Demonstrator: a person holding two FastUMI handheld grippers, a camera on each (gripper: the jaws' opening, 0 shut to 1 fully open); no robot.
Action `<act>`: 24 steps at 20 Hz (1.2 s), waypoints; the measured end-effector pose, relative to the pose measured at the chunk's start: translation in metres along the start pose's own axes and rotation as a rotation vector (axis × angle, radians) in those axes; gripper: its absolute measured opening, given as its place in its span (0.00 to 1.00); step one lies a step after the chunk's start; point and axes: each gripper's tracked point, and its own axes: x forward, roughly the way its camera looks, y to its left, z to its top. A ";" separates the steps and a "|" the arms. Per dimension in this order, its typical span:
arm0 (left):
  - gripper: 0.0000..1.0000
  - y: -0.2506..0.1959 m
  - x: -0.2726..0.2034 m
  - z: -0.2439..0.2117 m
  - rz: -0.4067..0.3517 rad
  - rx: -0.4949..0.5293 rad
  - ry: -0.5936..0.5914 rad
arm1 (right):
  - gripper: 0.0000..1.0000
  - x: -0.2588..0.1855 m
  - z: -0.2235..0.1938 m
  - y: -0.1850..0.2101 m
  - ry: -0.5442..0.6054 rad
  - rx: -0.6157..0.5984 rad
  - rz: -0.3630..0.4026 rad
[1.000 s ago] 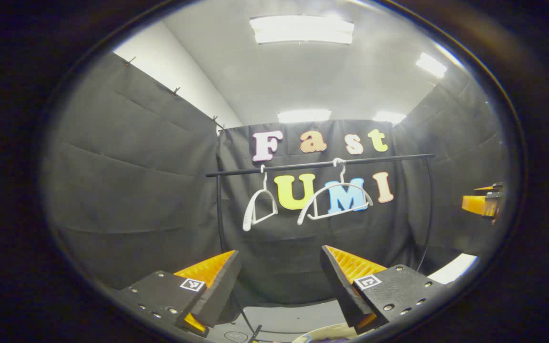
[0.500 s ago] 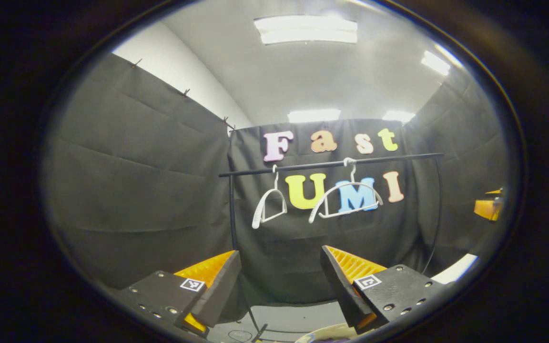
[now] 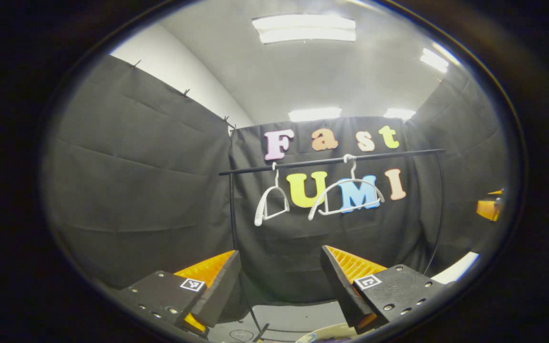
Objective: Grasp the clothes on the hanger with both hands and then place them into the laundry hamper below.
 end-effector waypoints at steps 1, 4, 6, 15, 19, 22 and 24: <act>1.00 -0.002 0.002 -0.001 -0.003 -0.002 -0.003 | 0.94 0.001 -0.001 0.000 0.000 0.000 0.001; 1.00 -0.006 0.004 -0.001 -0.010 -0.011 -0.008 | 0.94 0.003 -0.001 0.003 -0.003 0.006 0.007; 1.00 -0.004 0.003 -0.003 -0.010 -0.016 -0.007 | 0.94 0.006 -0.002 0.004 -0.002 0.013 0.007; 1.00 0.001 0.009 -0.007 -0.002 -0.003 0.002 | 0.94 0.010 -0.004 0.001 -0.010 0.021 -0.037; 1.00 0.001 0.011 -0.014 0.003 -0.017 0.013 | 0.94 0.011 -0.012 0.000 0.011 0.016 -0.041; 1.00 0.004 0.009 -0.012 0.009 -0.021 0.011 | 0.94 0.011 -0.013 -0.002 0.014 0.016 -0.047; 1.00 0.006 0.007 -0.011 0.011 -0.022 0.012 | 0.94 0.011 -0.010 -0.002 0.008 0.016 -0.049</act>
